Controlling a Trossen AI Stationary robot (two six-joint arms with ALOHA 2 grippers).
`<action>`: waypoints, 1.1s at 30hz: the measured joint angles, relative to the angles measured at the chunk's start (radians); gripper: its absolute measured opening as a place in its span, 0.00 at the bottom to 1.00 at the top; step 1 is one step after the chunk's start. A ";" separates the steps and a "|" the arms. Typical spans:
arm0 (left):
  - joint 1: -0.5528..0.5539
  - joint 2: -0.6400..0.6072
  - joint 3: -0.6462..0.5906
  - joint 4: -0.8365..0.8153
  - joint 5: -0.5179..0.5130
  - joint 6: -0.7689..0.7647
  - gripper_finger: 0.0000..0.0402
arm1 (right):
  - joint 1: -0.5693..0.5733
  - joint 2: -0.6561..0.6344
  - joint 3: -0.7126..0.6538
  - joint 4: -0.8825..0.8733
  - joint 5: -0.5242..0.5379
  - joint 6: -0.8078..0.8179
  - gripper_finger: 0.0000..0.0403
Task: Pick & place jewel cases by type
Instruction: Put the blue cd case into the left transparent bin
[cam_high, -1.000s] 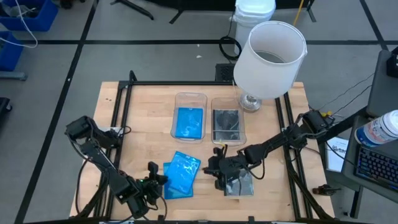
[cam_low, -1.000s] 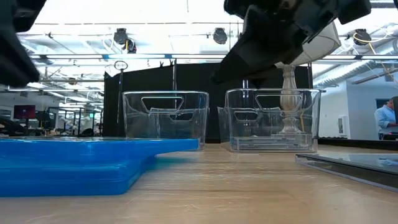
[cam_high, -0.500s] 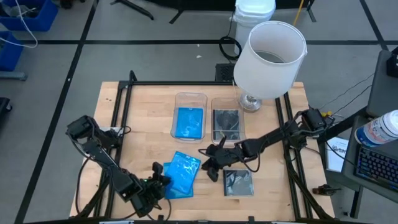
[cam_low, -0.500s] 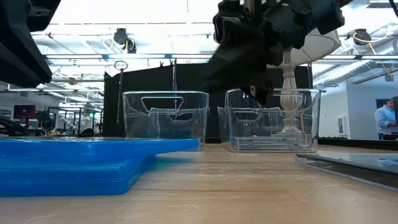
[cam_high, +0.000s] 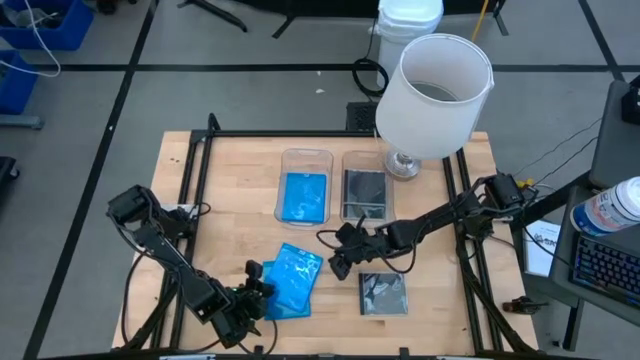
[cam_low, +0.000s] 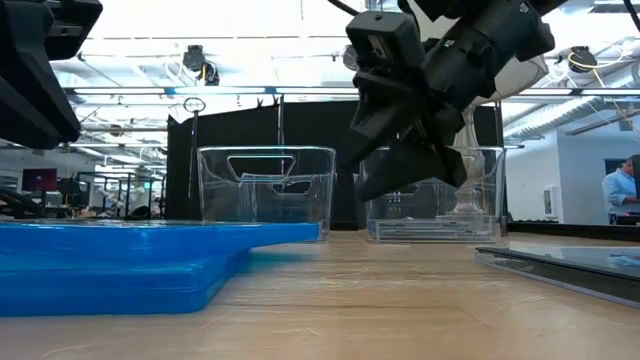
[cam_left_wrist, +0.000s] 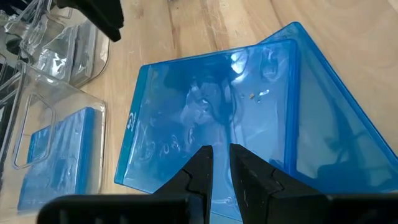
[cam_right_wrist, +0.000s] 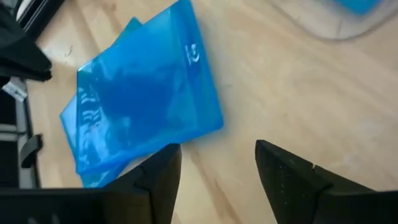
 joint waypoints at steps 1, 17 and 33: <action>0.000 0.000 0.000 0.000 0.000 0.000 0.16 | 0.006 0.001 0.000 0.000 0.018 0.001 0.49; -0.007 0.001 0.000 -0.011 0.019 0.010 0.16 | 0.081 0.174 0.000 0.227 0.179 0.137 0.49; -0.027 0.001 0.000 -0.138 0.148 0.025 0.16 | 0.064 0.183 0.000 0.242 0.241 0.174 0.48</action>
